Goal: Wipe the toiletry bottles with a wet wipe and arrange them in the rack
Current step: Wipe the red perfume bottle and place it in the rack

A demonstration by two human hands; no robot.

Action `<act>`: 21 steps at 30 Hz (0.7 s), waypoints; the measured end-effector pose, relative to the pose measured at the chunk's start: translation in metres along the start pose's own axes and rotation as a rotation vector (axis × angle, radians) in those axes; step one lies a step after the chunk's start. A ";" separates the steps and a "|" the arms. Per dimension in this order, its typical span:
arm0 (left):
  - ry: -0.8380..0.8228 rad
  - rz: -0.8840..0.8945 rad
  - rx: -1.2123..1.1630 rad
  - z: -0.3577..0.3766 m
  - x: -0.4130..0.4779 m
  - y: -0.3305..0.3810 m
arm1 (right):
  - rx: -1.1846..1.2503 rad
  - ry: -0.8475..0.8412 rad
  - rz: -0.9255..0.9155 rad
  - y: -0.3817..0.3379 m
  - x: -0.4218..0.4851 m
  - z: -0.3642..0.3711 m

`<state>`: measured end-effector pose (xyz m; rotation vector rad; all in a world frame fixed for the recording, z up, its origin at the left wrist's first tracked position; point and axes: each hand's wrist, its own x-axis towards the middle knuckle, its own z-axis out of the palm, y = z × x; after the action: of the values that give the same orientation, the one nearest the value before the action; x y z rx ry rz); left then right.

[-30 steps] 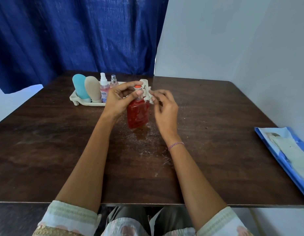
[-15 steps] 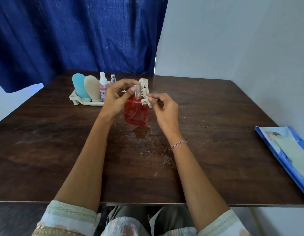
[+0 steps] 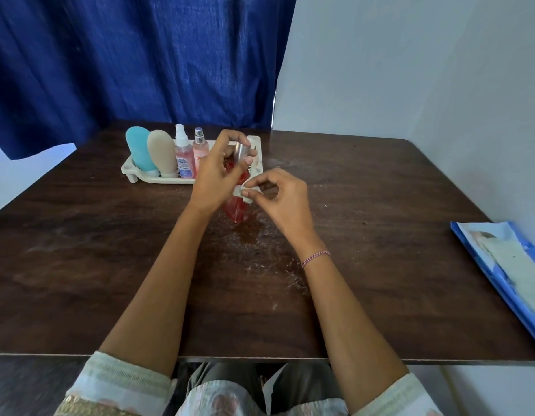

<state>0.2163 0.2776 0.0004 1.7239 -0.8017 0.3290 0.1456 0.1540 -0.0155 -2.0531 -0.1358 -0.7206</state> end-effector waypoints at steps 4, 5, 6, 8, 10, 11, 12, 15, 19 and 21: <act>0.007 -0.040 0.039 0.000 0.002 0.000 | -0.069 -0.023 -0.007 0.004 0.001 0.000; 0.011 -0.051 0.050 -0.001 0.002 -0.001 | -0.115 -0.086 0.014 0.005 0.001 0.001; 0.017 -0.058 0.064 -0.002 0.002 -0.002 | -0.166 -0.154 0.029 0.005 0.001 0.002; 0.031 -0.068 0.066 -0.005 0.001 -0.005 | -0.195 -0.196 0.022 0.004 0.000 0.005; 0.038 -0.086 0.053 -0.006 0.001 -0.005 | -0.110 -0.089 -0.013 0.002 -0.001 0.006; 0.039 -0.095 0.046 -0.006 0.000 -0.005 | -0.063 -0.023 -0.026 0.002 -0.001 0.007; 0.043 -0.099 0.040 -0.006 0.000 -0.004 | -0.038 0.023 -0.032 0.001 -0.001 0.008; 0.084 -0.107 0.018 -0.007 0.000 -0.004 | -0.061 -0.004 -0.020 0.000 -0.001 0.012; 0.138 -0.190 -0.049 -0.007 0.002 -0.005 | -0.197 -0.177 0.047 0.001 -0.004 0.011; 0.175 -0.244 -0.114 -0.007 0.002 -0.004 | -0.232 -0.238 0.096 0.004 -0.006 0.011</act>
<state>0.2216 0.2836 0.0012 1.6397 -0.4683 0.2577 0.1467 0.1613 -0.0259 -2.3466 -0.0909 -0.4479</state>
